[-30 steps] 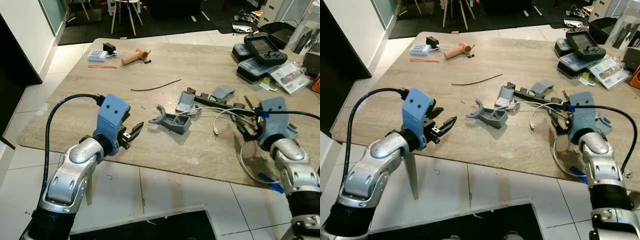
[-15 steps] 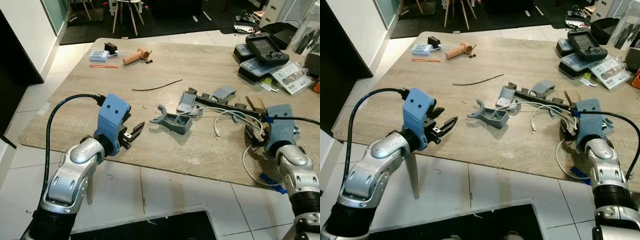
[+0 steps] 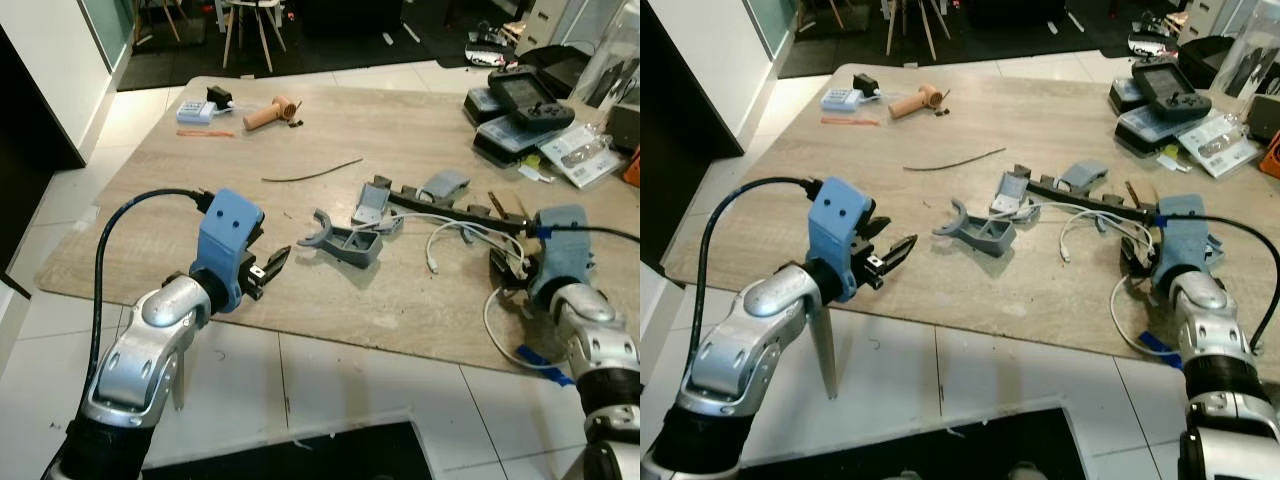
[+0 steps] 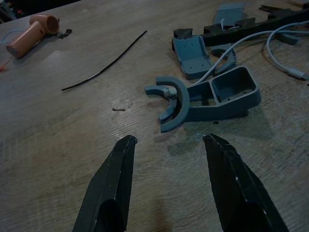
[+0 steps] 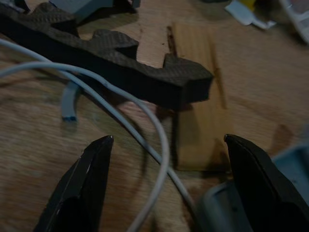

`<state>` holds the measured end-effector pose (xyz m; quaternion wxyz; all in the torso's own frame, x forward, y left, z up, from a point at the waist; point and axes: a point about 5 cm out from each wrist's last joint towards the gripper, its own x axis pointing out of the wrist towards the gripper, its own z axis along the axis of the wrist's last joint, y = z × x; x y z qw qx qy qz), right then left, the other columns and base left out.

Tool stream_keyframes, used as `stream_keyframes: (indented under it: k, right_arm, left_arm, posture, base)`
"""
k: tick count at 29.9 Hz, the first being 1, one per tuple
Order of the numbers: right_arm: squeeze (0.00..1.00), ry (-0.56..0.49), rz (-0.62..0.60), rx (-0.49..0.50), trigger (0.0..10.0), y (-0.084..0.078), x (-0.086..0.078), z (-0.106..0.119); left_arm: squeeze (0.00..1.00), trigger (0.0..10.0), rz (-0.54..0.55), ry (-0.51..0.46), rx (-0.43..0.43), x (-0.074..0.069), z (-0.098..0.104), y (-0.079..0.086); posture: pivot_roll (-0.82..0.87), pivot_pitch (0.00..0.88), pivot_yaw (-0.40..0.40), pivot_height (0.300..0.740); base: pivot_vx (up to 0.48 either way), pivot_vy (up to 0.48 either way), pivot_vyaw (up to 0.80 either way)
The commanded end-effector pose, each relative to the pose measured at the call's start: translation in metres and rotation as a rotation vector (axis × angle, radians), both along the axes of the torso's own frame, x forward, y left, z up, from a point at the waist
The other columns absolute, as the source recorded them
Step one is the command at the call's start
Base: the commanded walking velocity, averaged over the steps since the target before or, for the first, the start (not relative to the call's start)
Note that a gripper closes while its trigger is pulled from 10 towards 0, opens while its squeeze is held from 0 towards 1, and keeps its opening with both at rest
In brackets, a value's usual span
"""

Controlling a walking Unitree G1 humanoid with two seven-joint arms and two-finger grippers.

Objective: Picking trash to rubbish bin

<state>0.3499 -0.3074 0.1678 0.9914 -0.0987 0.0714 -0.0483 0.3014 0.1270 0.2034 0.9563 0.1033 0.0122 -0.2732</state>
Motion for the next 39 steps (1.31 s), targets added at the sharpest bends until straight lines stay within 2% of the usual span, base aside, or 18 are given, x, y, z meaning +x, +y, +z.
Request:
stream_keyframes:
  k: [1,5,8,11,18,23,24,25,39]
  right_arm:
    - [0.0,0.085,-0.002,0.049,10.0,0.0,-0.002,-0.015]
    - [0.0,0.088,0.006,0.052,10.0,0.001,0.005,-0.005]
    - [0.0,0.083,0.01,0.044,10.0,-0.002,0.012,0.011]
    - [0.0,0.115,0.019,0.028,10.0,-0.003,0.013,0.013]
    - [0.0,0.369,0.077,0.037,10.0,0.0,0.005,-0.015]
    - [0.0,0.406,0.085,0.047,10.0,0.002,0.004,-0.021]
    - [0.0,0.407,0.087,0.052,7.5,0.002,0.004,-0.022]
    - [0.0,0.41,0.088,0.058,0.0,0.002,0.003,-0.022]
    - [0.0,0.439,0.102,0.092,0.0,0.002,0.001,-0.023]
  left_arm:
    - [0.0,10.0,-0.007,0.016,0.011,0.0,-0.002,-0.001]
    - [0.0,10.0,-0.006,0.017,0.011,0.001,-0.002,-0.001]
    - [0.0,10.0,-0.002,0.016,0.0,0.003,0.0,0.0]
    - [0.0,10.0,-0.001,0.017,-0.003,0.002,0.0,0.0]
    - [0.0,10.0,0.004,0.022,-0.004,0.0,-0.001,0.001]
    - [0.0,10.0,0.004,0.023,-0.003,0.001,-0.002,0.001]
    - [0.0,10.0,0.004,0.023,-0.003,0.001,-0.002,0.001]
    - [0.0,10.0,0.004,0.022,-0.003,0.001,-0.001,0.001]
    - [0.0,10.0,-0.003,0.021,0.0,0.002,-0.001,0.0]
  posture:
    - [0.06,0.2,0.092,0.74]
    - [0.06,0.2,0.092,0.74]
    - [0.06,0.204,0.092,0.74]
    - [0.06,0.207,0.088,0.74]
    - [0.06,0.212,0.078,0.74]
    - [0.06,0.211,0.079,0.74]
    - [0.06,0.211,0.08,0.74]
    - [0.06,0.209,0.079,0.74]
    - [0.05,0.206,0.081,0.74]
  base:
    - [0.0,0.0,0.0]
    - [0.0,0.0,0.0]
    - [0.0,0.0,0.0]
    - [0.0,0.0,0.0]
    - [0.0,0.0,0.0]
    - [0.0,0.0,0.0]
    - [0.0,0.0,0.0]
    - [0.0,0.0,0.0]
    - [0.0,0.0,0.0]
